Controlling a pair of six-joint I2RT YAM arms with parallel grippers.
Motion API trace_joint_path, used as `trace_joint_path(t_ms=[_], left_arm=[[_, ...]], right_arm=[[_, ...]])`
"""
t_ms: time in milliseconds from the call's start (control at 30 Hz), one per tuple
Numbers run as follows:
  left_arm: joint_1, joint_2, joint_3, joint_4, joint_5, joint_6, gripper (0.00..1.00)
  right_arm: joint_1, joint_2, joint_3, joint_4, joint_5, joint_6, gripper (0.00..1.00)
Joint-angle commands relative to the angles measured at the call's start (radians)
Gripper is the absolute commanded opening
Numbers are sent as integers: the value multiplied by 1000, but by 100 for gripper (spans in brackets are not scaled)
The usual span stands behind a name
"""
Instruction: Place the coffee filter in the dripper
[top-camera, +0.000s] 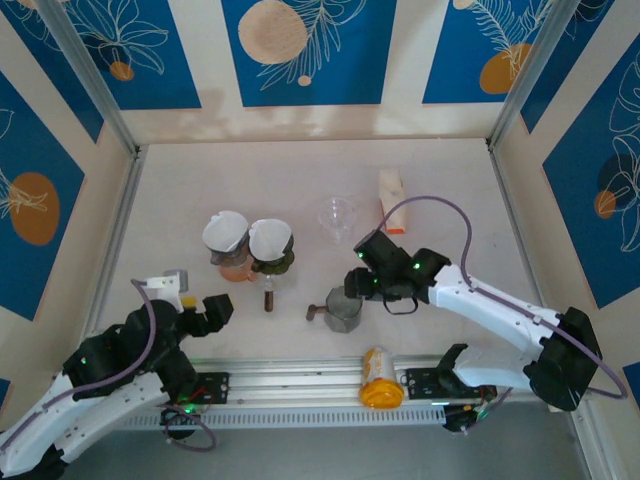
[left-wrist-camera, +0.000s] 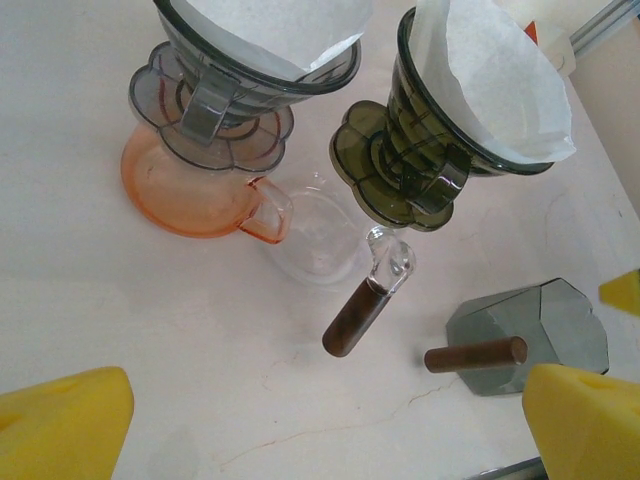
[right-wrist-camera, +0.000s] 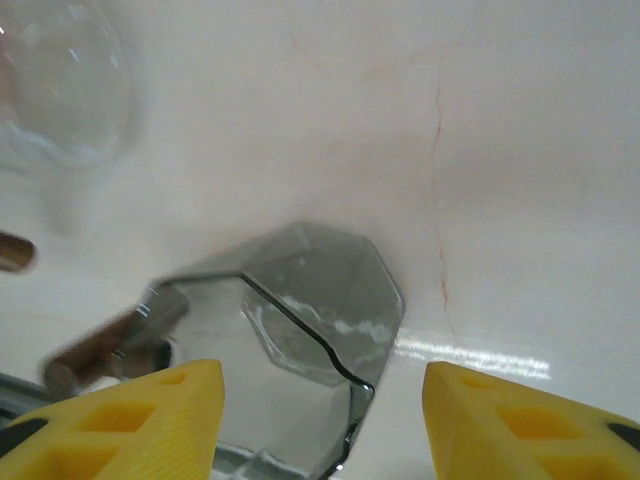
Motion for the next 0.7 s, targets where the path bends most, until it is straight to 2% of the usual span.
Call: trace_joint_path(t_ms=[0,300,433,667], left_arm=[[-1,4,-13,20,7,-11,100],[-1,-1,-19,27,15,-21,100],[-2,1,-21,37,30,-17,100],[-2,-7,-31,40,32,-16,100]], right_arm=[[-67,33,107,-3,75,-9,55],[-262,432,389,76,31,23,55],[-296,572,492,83,19,61,54],[-320,726,609,75,-23,74,51]])
